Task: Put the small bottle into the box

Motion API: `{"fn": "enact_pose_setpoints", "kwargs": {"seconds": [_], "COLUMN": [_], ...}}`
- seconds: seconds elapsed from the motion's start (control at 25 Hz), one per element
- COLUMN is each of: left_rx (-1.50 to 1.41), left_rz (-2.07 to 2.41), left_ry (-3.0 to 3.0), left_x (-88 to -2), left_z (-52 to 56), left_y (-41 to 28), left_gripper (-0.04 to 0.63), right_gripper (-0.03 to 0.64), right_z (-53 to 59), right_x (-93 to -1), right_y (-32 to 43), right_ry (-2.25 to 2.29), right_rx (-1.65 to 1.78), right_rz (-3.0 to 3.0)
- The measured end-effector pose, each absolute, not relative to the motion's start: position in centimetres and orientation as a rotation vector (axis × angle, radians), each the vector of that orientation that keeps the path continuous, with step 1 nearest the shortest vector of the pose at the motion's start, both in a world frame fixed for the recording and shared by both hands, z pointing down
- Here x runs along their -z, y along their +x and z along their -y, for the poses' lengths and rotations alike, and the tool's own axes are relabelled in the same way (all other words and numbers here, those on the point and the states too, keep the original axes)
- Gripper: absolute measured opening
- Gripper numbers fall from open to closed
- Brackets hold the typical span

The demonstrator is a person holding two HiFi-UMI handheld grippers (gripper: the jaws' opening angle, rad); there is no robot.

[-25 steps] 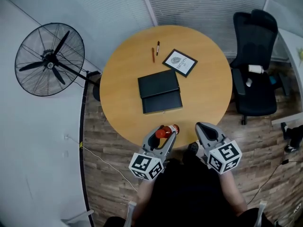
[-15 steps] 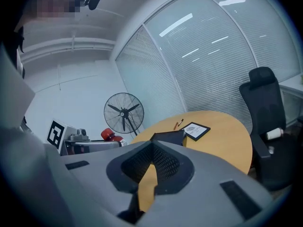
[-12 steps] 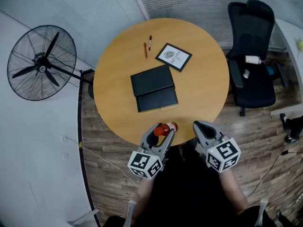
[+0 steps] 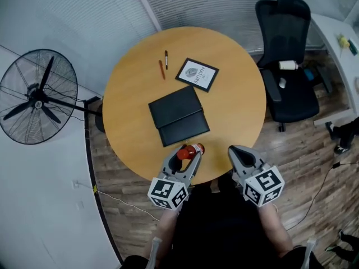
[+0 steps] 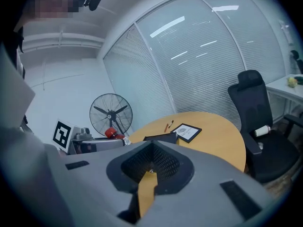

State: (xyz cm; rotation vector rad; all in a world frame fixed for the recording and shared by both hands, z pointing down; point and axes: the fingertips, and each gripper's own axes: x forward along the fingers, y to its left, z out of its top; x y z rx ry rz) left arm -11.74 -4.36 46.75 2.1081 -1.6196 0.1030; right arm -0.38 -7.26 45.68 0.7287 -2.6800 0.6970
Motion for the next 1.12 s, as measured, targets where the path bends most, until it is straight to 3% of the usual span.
{"fn": "enact_pose_setpoints", "kwargs": {"seconds": [1.12], "left_rx": [-0.463], "left_rz": [1.347], "left_ry": [2.281], "left_x": [-59.0], "left_z": [12.5], "left_y": [-16.8], "left_gripper": [0.209], "right_gripper": [0.009], "right_z": [7.2], "right_x": [-48.3], "right_y": [-1.5], "right_ry": [1.137], "right_rx": [-0.753], "right_rz": [2.445]}}
